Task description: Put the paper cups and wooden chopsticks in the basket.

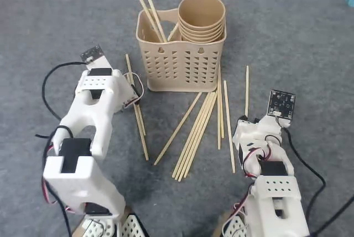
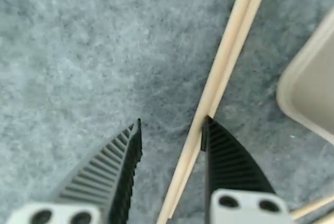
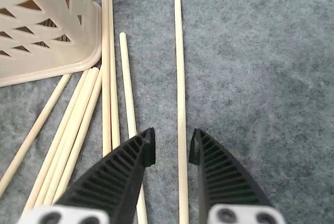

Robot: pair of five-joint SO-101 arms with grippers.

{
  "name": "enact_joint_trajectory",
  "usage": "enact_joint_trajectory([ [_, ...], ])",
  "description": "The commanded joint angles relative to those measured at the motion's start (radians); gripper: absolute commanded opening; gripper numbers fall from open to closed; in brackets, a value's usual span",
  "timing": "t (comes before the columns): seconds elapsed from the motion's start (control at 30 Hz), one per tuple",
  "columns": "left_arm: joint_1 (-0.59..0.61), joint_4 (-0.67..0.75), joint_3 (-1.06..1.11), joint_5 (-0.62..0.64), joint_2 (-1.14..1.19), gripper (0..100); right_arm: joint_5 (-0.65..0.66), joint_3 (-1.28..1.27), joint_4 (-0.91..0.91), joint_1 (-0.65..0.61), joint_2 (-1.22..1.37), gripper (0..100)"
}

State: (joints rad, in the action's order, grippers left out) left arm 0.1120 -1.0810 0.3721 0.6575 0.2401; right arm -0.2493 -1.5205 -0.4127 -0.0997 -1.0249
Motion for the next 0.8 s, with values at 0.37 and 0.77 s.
enact_joint_trajectory([
  [0.37,0.044,-0.005,0.001,-0.041,-0.003,12,0.014,0.003,0.025,0.012,-0.027,11.9],
  [0.77,0.04,-0.005,-0.005,-0.091,-0.015,1,0.014,0.003,0.022,0.012,-0.027,11.7],
])
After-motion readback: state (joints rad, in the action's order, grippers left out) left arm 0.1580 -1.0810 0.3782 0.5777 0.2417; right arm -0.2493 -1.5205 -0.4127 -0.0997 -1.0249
